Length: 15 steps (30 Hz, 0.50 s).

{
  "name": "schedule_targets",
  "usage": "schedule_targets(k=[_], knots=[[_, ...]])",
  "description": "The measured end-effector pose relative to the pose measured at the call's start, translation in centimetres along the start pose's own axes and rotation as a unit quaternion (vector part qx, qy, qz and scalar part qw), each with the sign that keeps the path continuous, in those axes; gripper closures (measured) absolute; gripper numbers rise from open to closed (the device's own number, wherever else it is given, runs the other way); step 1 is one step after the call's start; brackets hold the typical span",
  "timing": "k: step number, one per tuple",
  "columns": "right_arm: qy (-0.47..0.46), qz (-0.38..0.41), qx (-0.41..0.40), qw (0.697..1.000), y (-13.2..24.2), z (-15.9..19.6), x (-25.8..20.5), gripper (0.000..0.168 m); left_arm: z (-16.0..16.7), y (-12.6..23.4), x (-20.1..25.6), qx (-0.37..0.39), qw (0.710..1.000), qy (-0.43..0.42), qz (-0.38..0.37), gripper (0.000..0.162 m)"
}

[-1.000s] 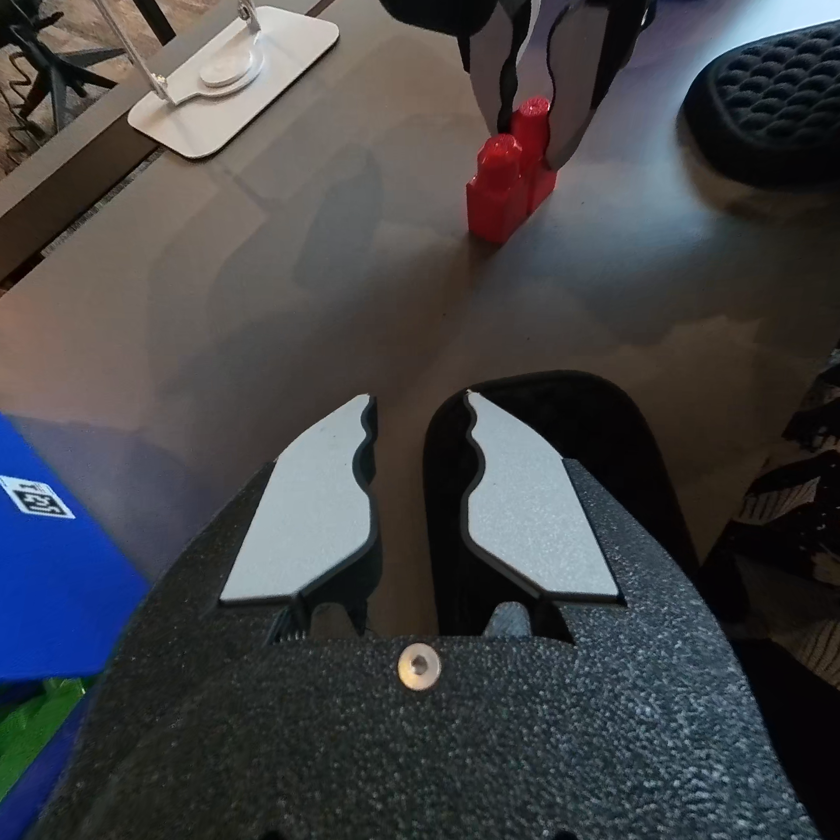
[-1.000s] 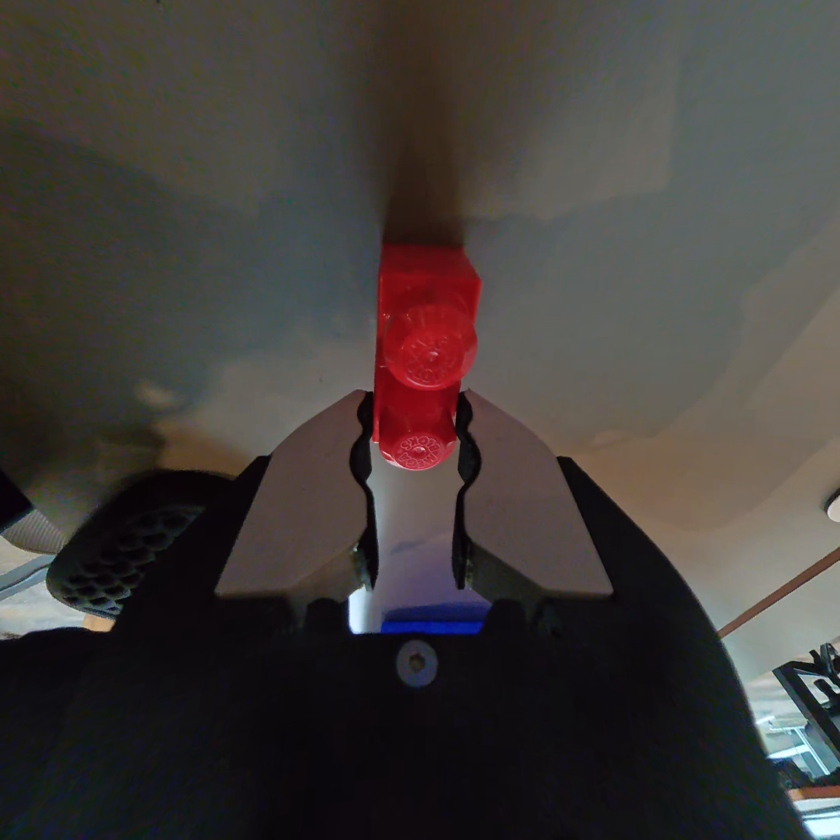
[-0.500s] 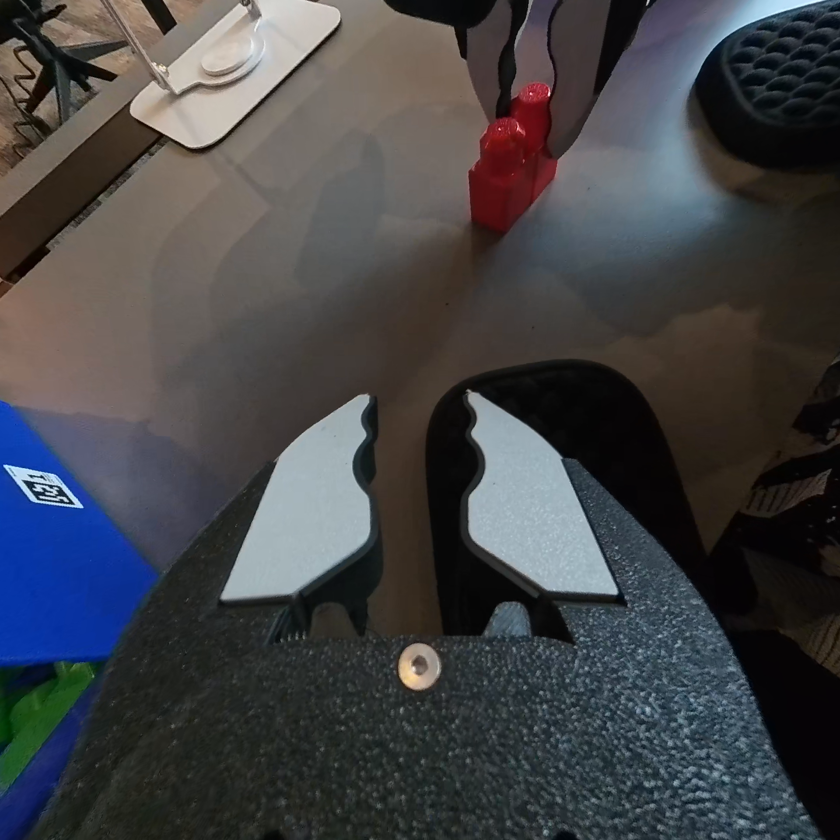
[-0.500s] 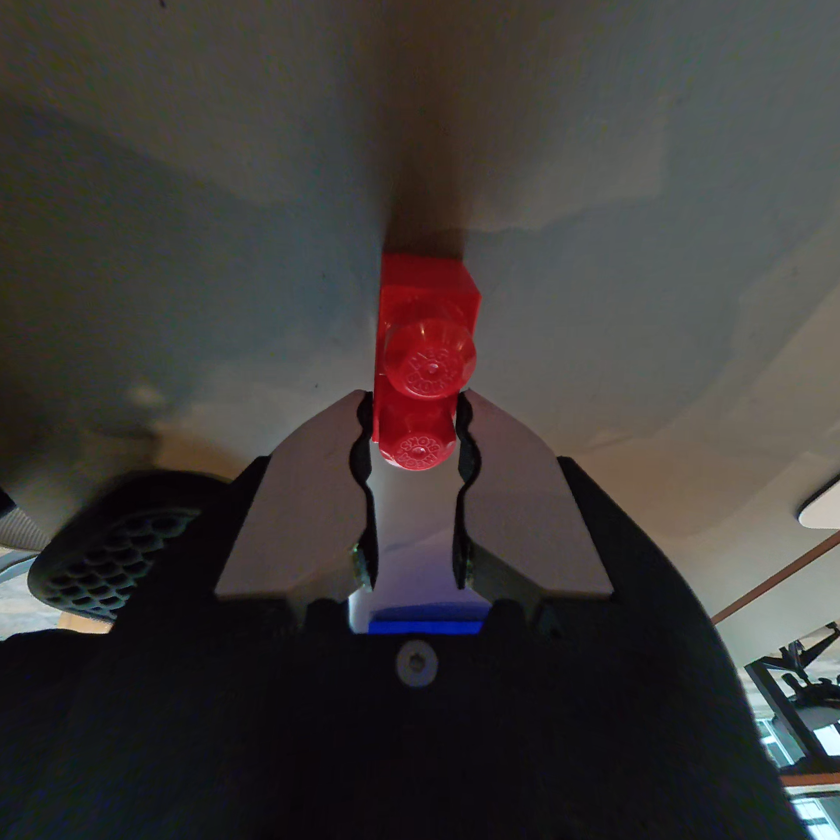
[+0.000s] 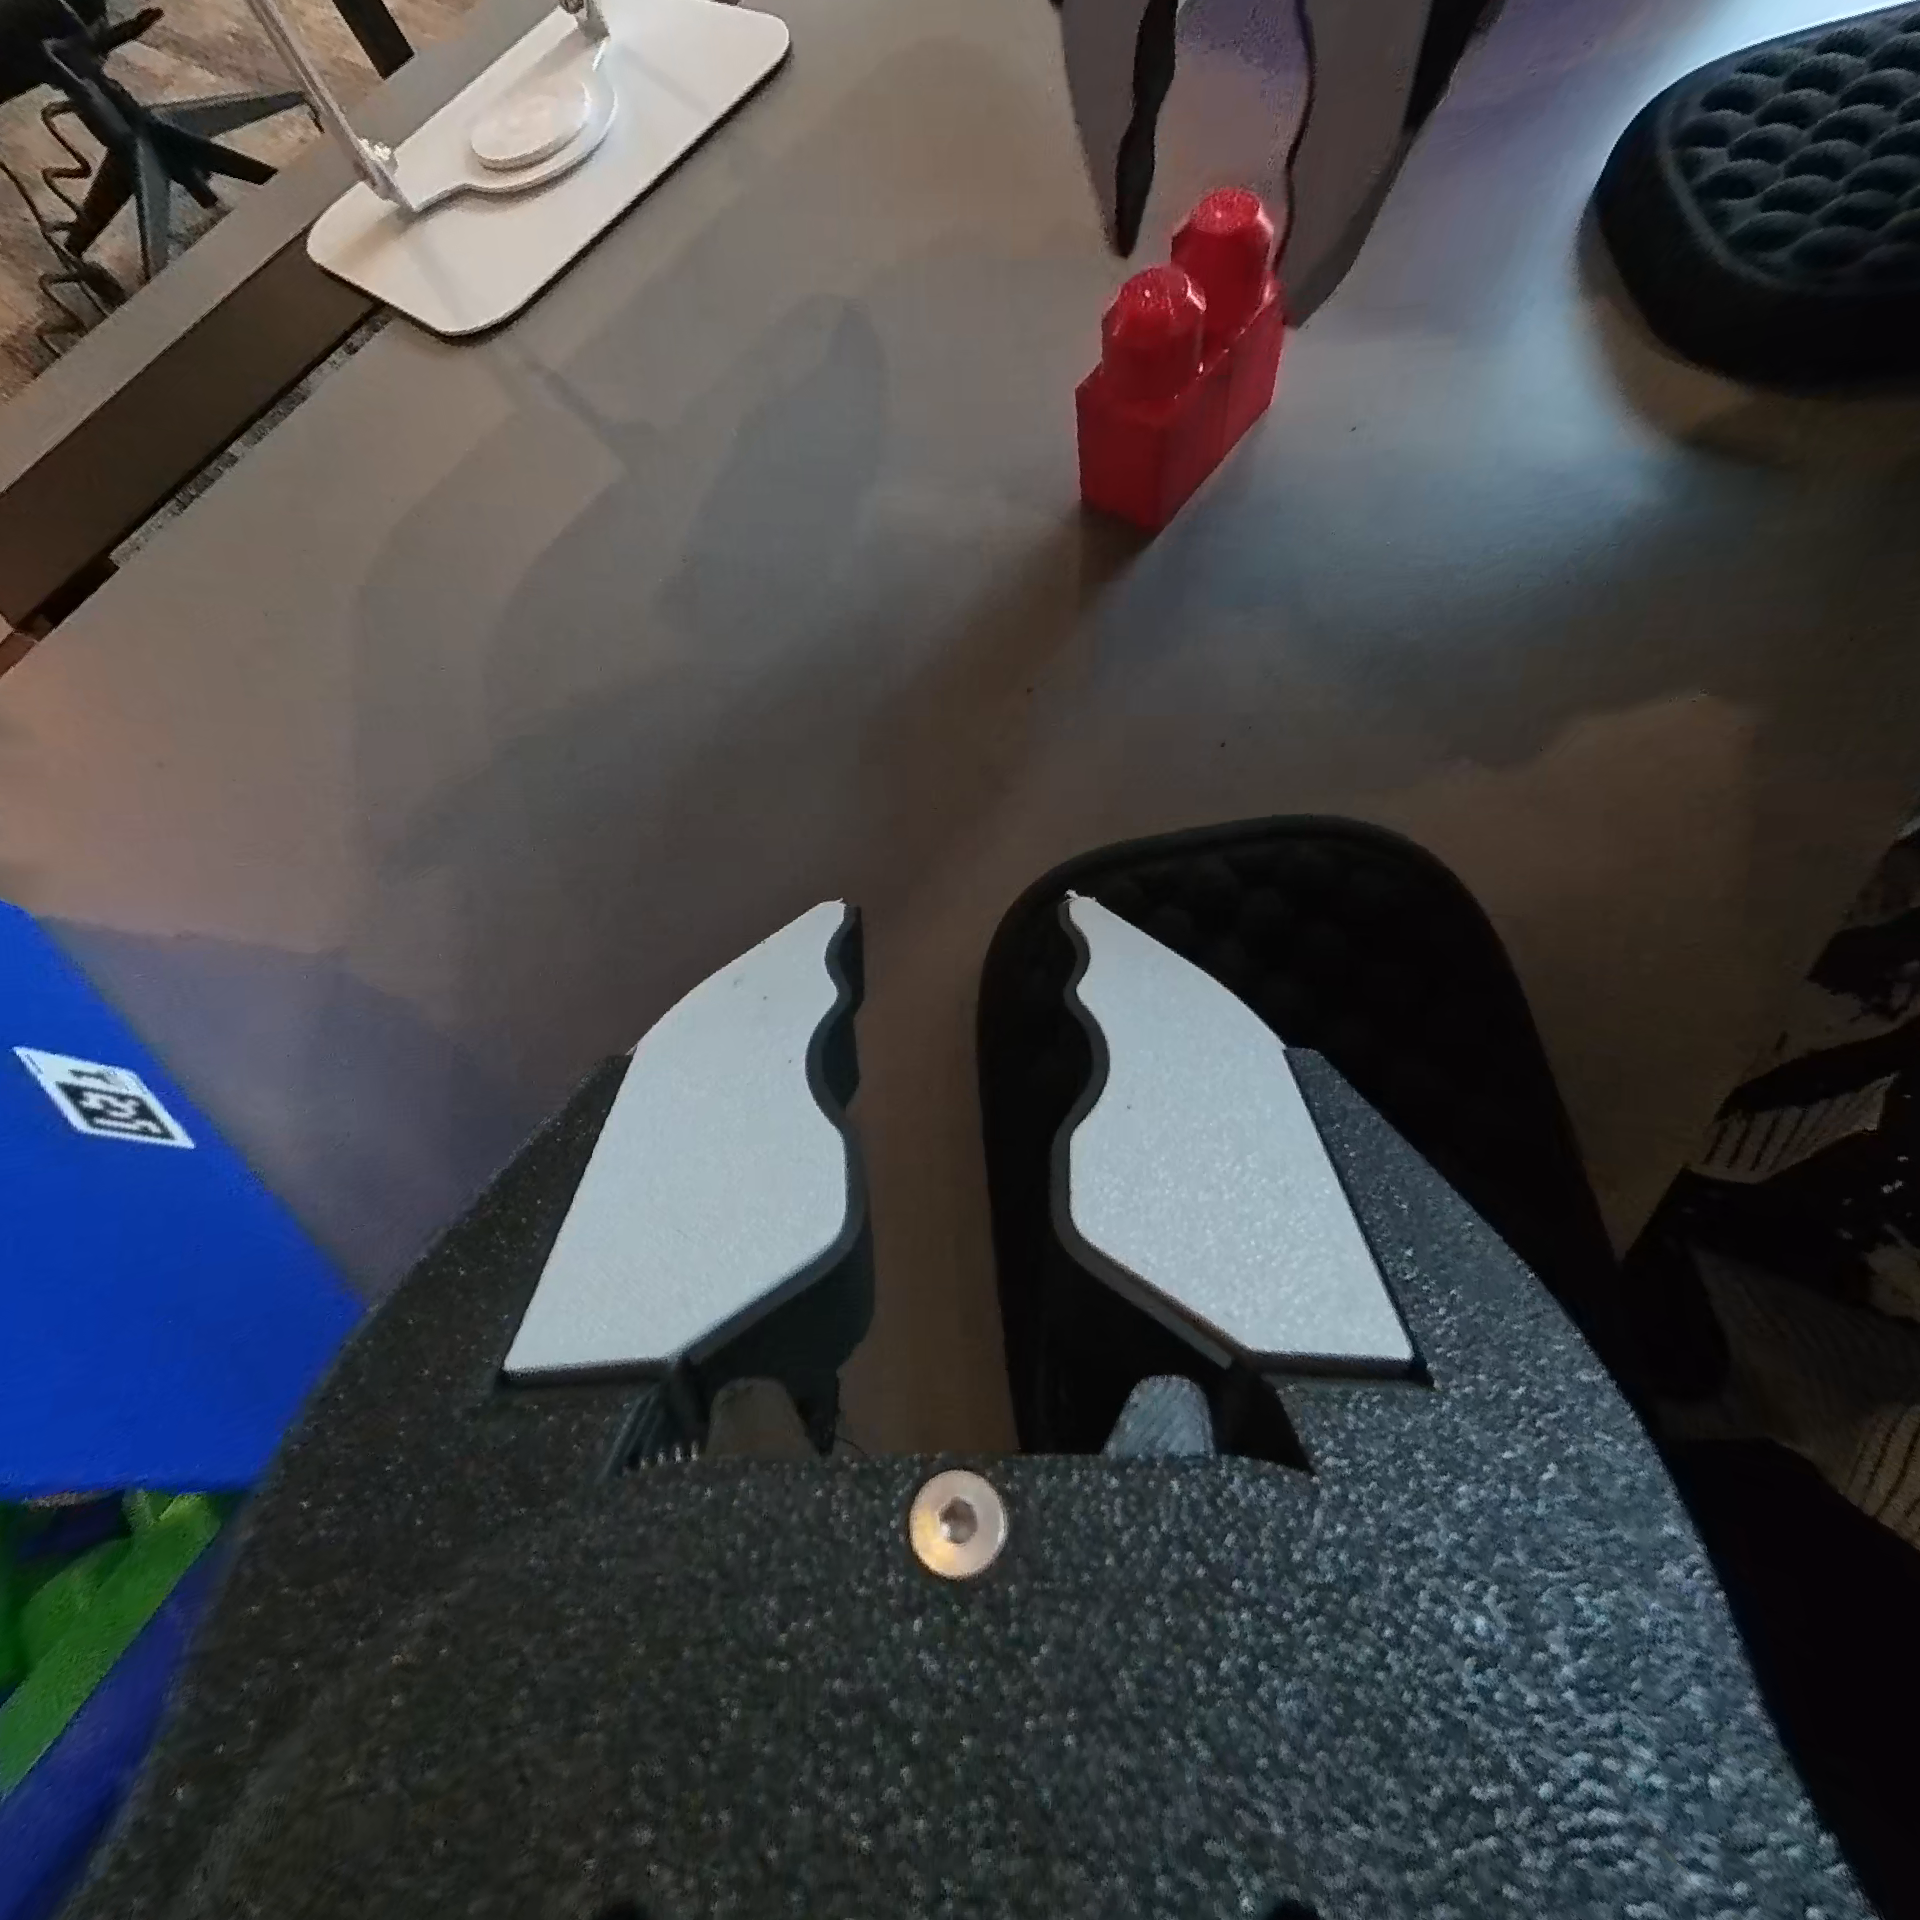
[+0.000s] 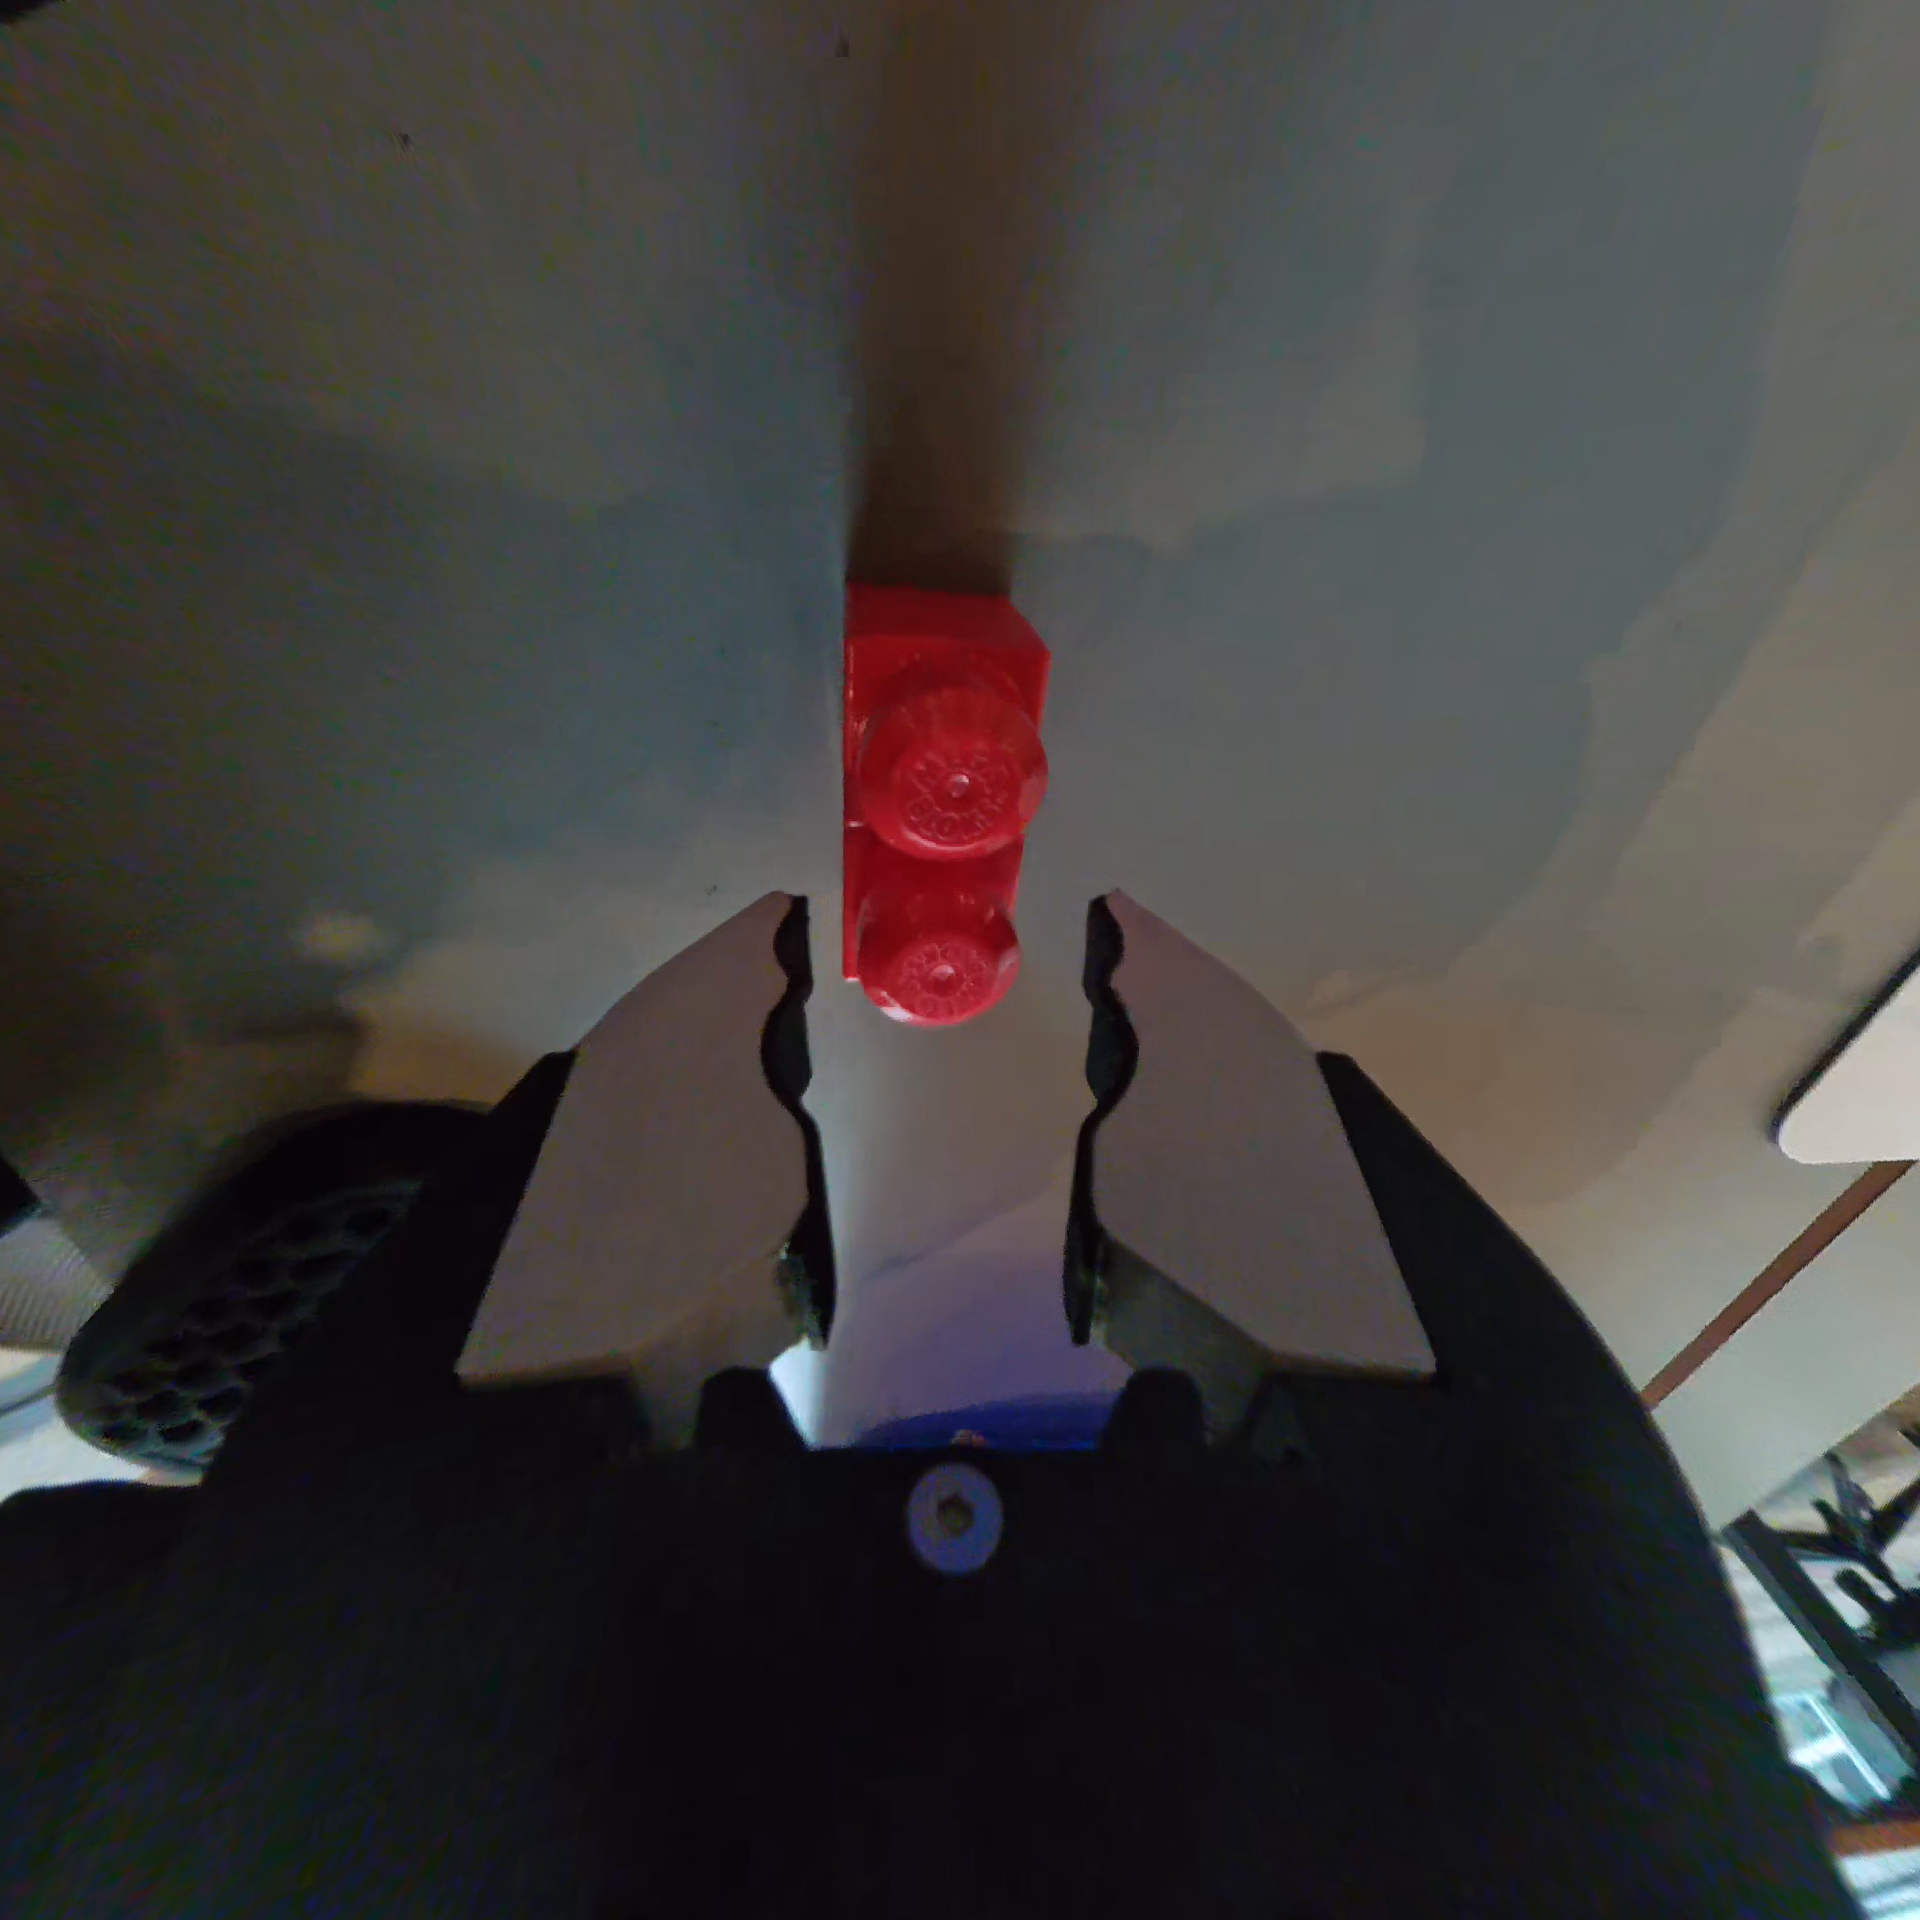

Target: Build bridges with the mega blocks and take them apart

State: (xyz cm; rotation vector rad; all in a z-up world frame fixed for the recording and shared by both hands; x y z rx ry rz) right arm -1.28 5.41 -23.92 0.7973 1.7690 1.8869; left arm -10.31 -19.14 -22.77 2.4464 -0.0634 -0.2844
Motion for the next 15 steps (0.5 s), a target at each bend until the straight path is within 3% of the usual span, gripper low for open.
schedule_targets(k=[8,15], knots=[[-0.041,0.061,0.206,0.976,3.8,3.2,-0.9,0.098,0.3,1.8,-1.9,0.015,0.999,0.028,-0.04,0.122],[-0.089,0.126,0.321,0.934,4.7,6.6,-1.9,0.097,2.1,7.2,-8.5,0.005,0.983,0.085,-0.165,0.12]])
Point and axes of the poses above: each gripper's, where its closed fingertips meet, y back along the fingers, z out of its underside, x = y × z across the jaws, the point moved 8 cm from there along y, back along the fingers, and after that the axes turned 1 degree about -x, right-handed, at the moved point
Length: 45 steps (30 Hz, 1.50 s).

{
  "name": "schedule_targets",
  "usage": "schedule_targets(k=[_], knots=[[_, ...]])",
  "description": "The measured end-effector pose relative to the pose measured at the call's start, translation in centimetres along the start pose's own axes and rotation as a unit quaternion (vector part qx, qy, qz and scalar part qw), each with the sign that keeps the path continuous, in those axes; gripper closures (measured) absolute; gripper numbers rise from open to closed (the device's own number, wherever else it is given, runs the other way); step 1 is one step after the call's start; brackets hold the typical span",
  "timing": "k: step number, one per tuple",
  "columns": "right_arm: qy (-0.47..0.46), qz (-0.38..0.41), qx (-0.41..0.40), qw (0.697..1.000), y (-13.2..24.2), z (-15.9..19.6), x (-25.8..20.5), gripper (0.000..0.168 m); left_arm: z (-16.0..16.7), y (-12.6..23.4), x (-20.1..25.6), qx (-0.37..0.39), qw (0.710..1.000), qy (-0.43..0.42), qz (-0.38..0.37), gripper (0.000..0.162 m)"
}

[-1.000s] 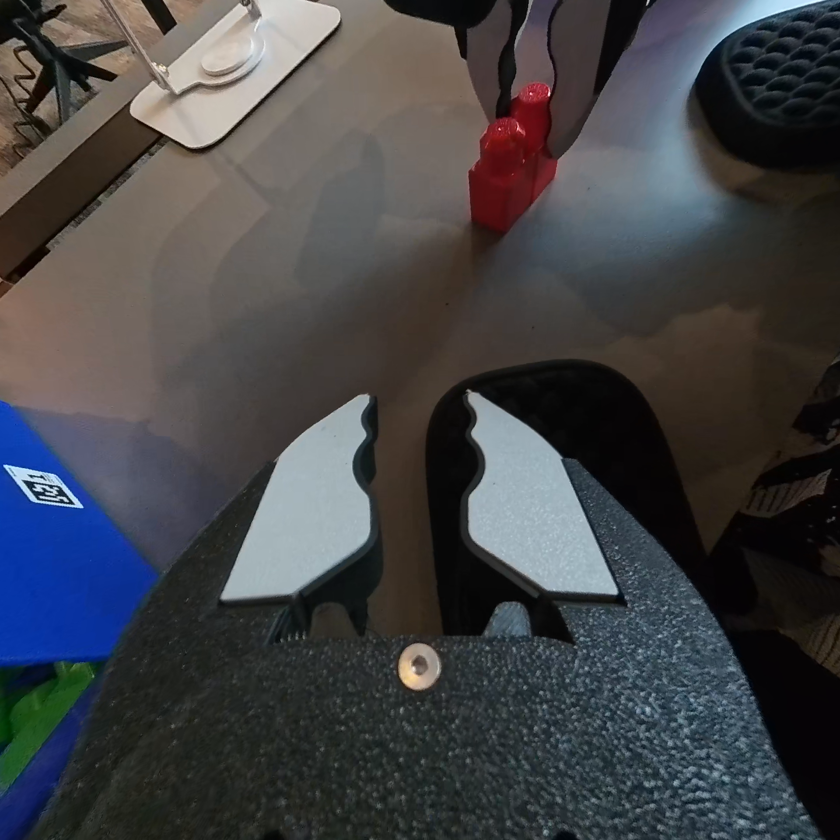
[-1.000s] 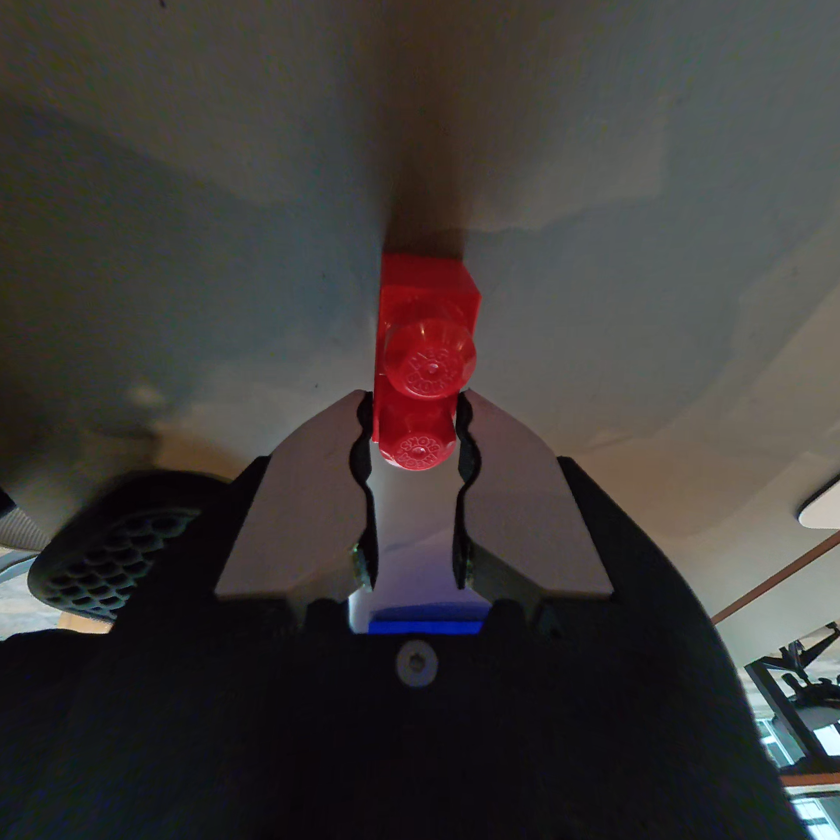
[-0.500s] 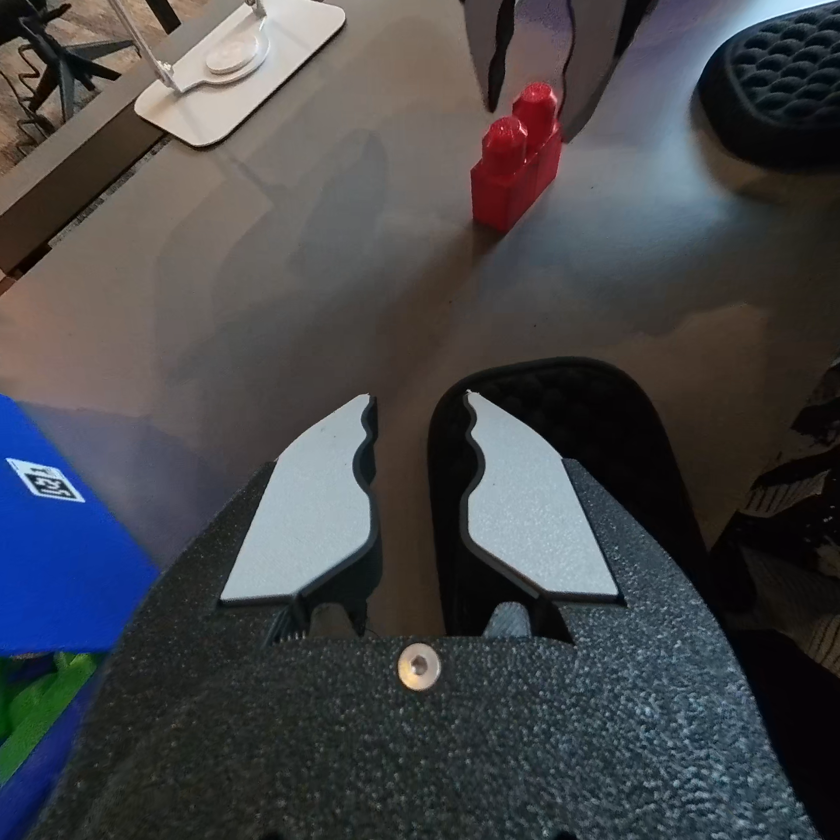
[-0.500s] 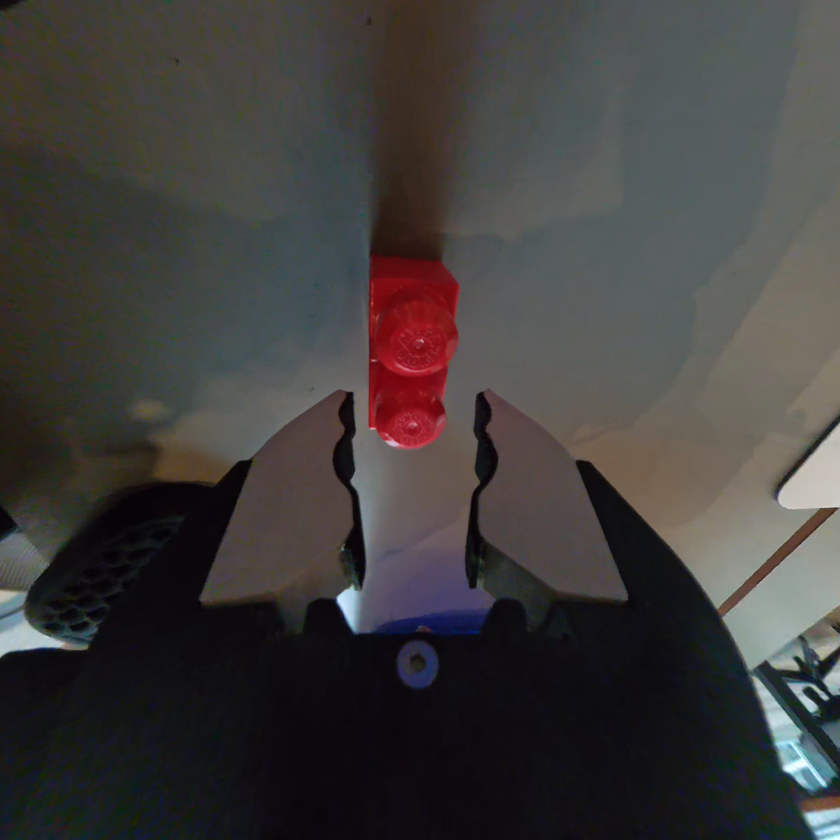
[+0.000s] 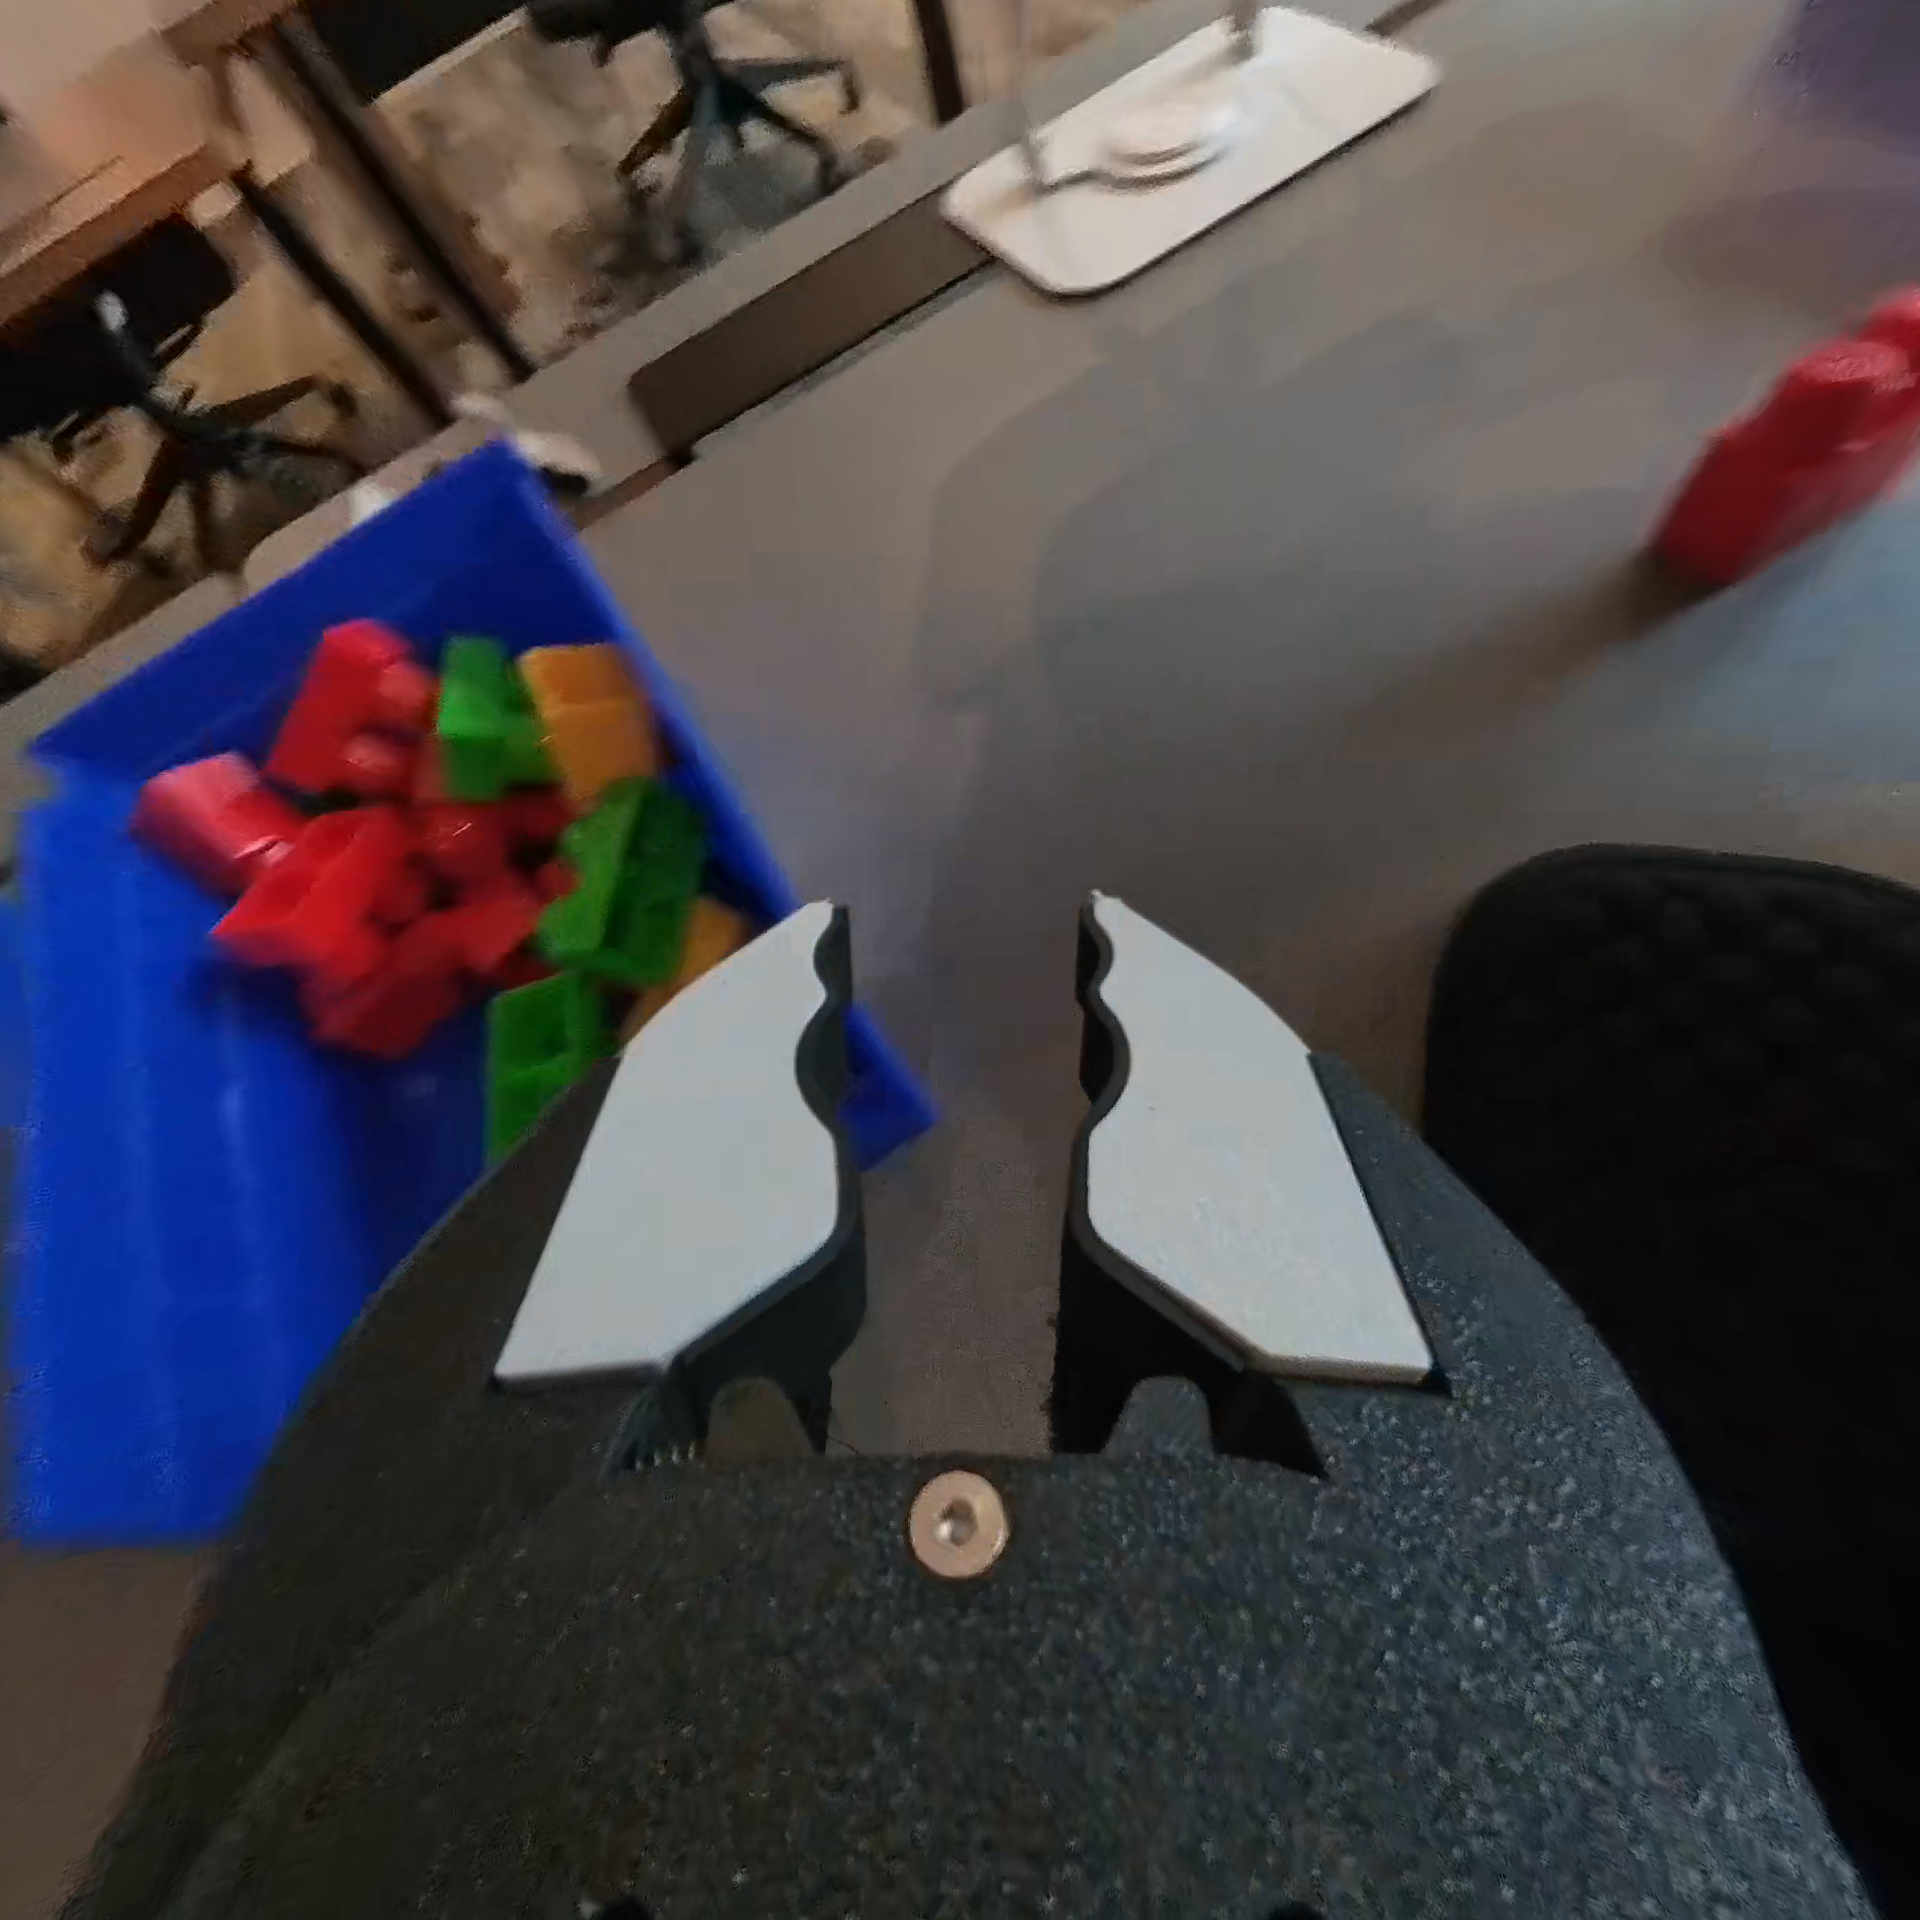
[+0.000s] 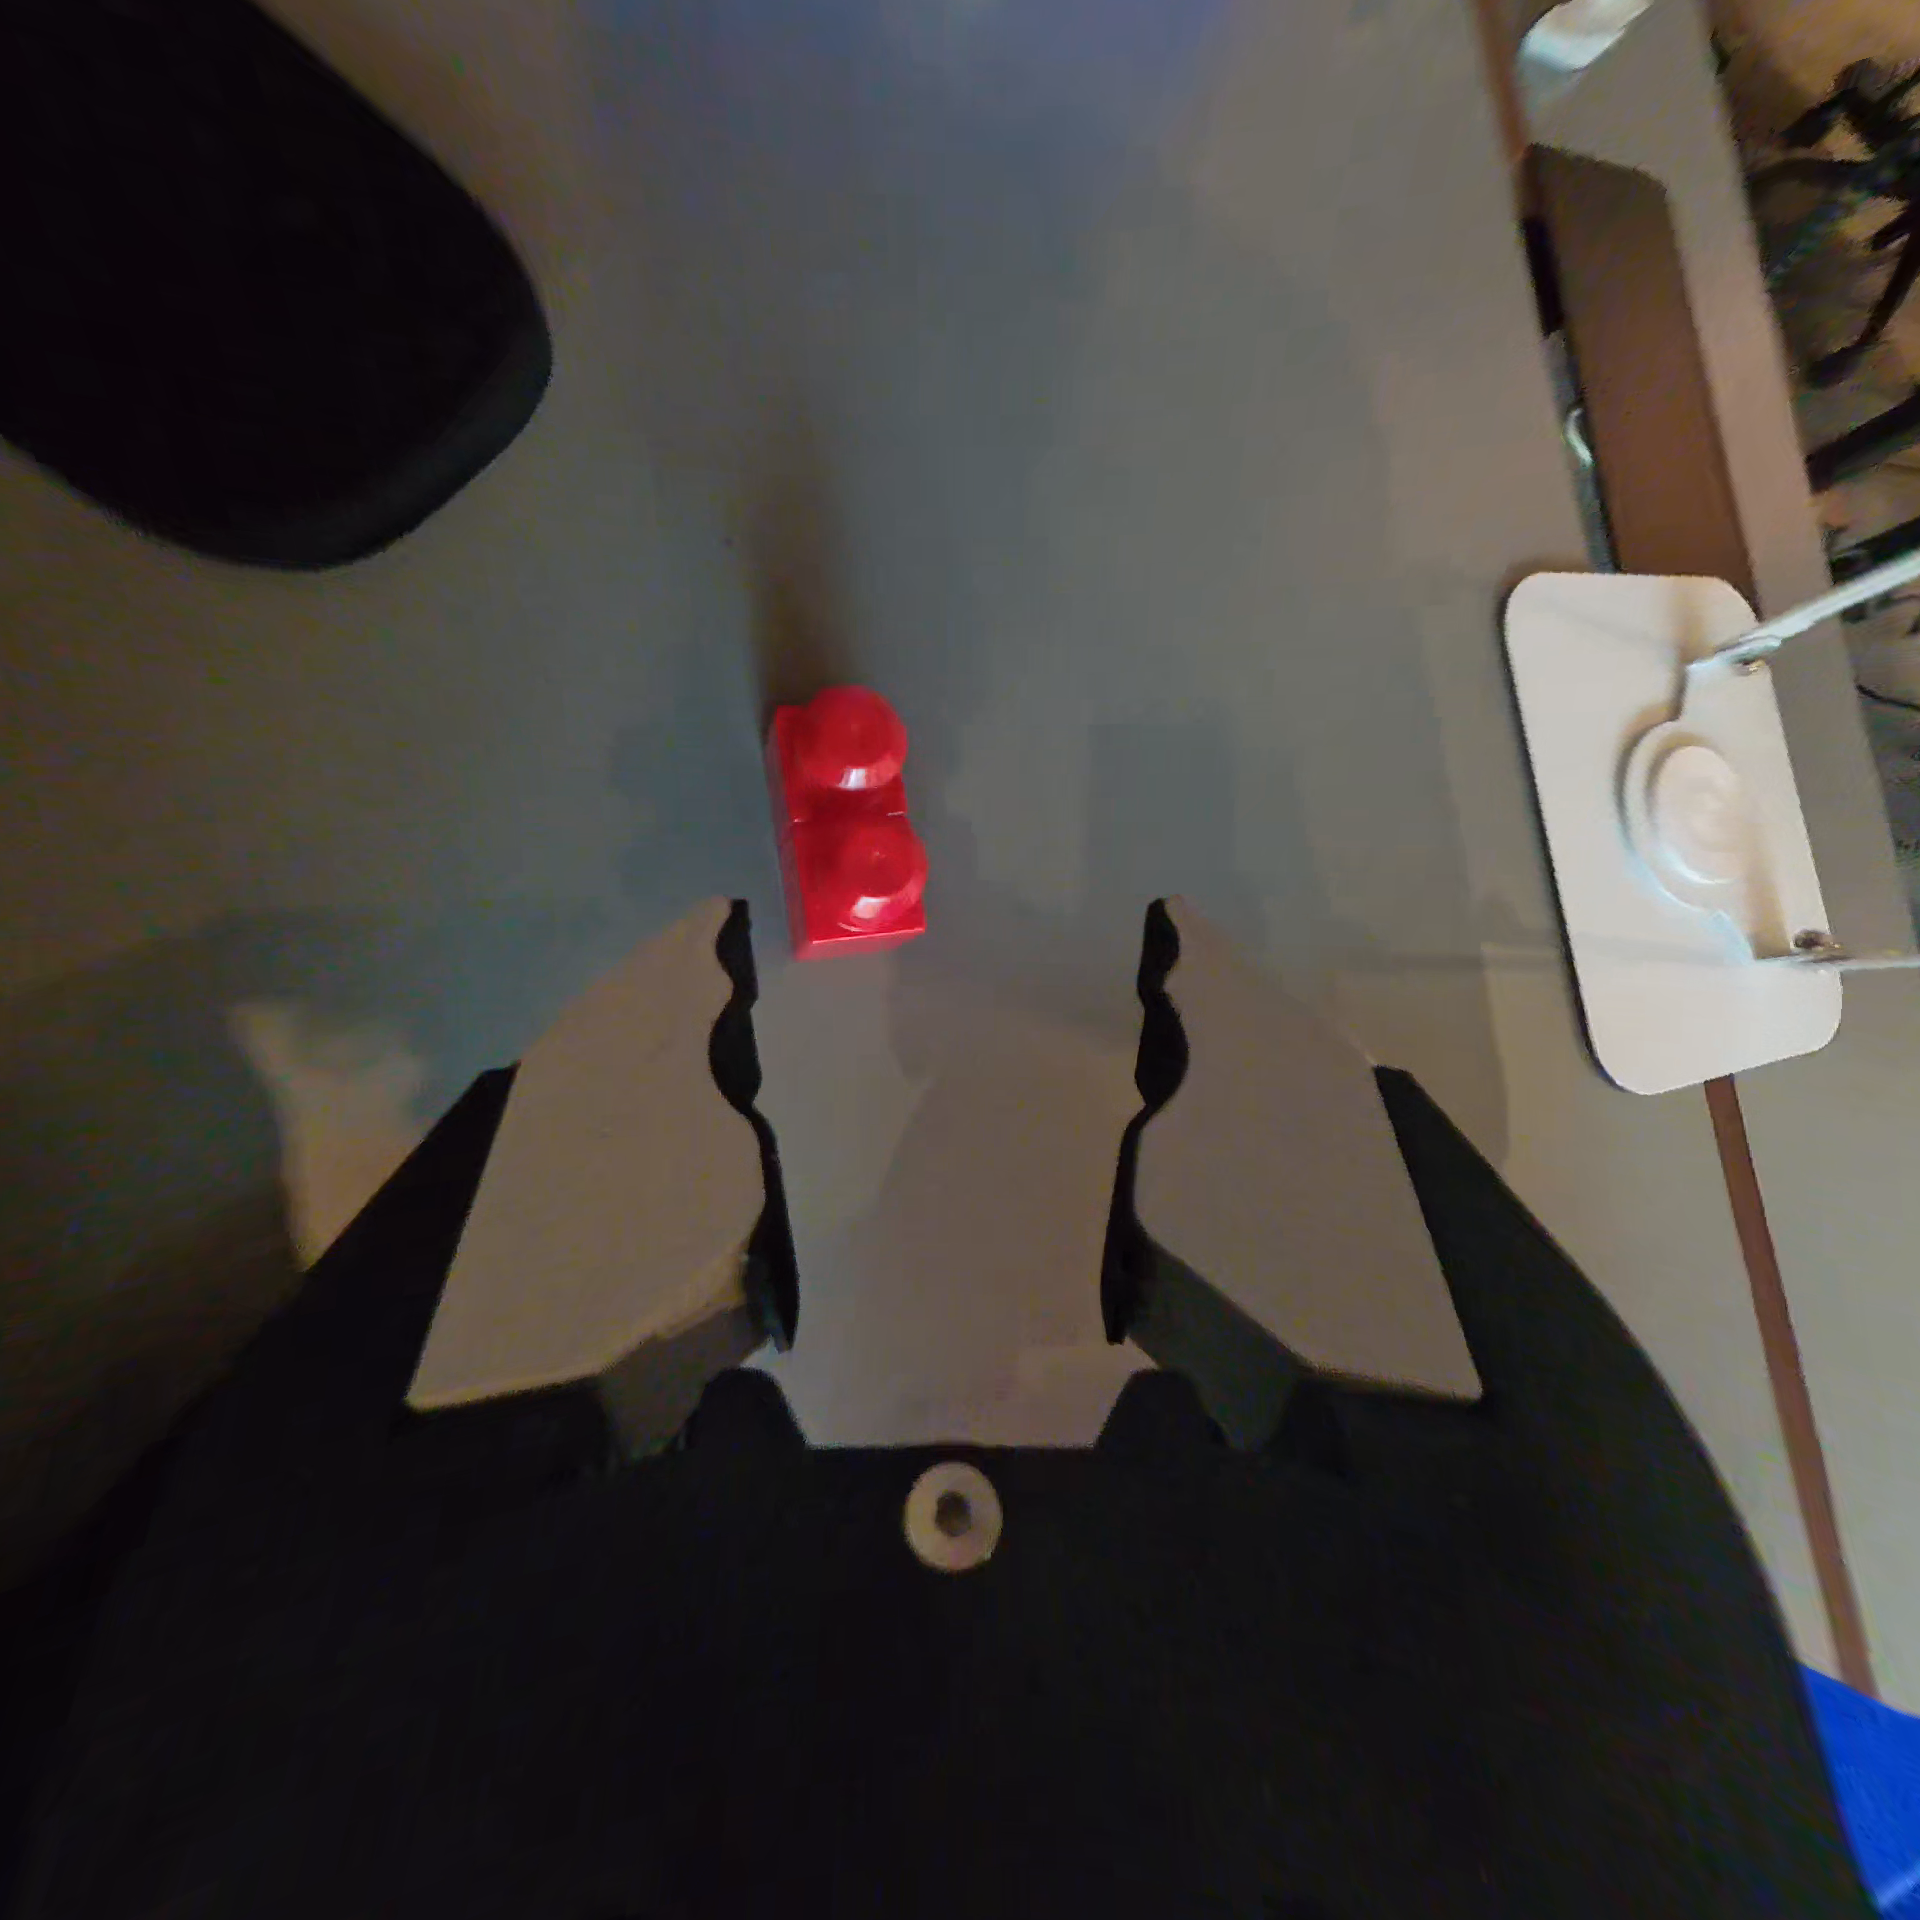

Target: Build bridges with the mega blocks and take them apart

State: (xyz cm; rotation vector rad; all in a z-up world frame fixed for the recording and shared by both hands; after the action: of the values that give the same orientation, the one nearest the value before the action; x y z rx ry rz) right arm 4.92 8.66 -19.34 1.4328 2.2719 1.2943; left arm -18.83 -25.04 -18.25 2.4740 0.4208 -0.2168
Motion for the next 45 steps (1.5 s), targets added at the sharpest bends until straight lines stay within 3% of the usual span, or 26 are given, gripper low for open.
schedule_targets(k=[6,11,21,25,29,36,45], knots=[[-0.019,0.025,0.041,0.999,1.2,0.7,0.5,0.099,2.8,-1.0,-8.3,-0.126,0.991,0.047,-0.03,0.106],[-0.008,0.026,0.056,0.998,1.7,0.5,0.3,0.099,6.3,-3.8,-13.0,-0.26,0.962,0.076,-0.046,0.105],[-0.001,0.041,0.061,0.997,2.2,0.5,0.3,0.099,7.1,-7.8,-14.7,-0.338,0.933,0.121,0.028,0.103],[0.003,0.042,0.06,0.997,2.2,0.6,0.3,0.099,7.4,-8.8,-15.1,-0.353,0.926,0.129,0.034,0.125],[0.004,0.044,0.065,0.997,2.3,0.5,0.3,0.1,7.2,-8.7,-15.3,-0.333,0.933,0.133,0.029,0.127],[0.006,0.029,0.081,0.996,1.8,0.0,0.1,0.101,3.3,-4.9,-14.4,-0.194,0.974,0.12,0.0,0.127],[0.019,0.0,0.129,0.991,1.7,-2.4,-1.0,0.102,-4.3,-2.2,-6.2,-0.025,0.993,0.034,0.111,0.127]])
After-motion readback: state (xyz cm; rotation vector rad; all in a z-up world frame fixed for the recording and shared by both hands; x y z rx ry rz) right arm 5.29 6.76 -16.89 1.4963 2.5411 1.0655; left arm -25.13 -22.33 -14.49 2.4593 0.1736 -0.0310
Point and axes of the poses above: each gripper's, where its closed fingertips meet, y back along the fingers, z out of its underside, x = y × z across the jaws, the point moved 8 cm from there along y, back along the fingers, and after that the axes turned 1 degree about -x, right-handed, at the moved point
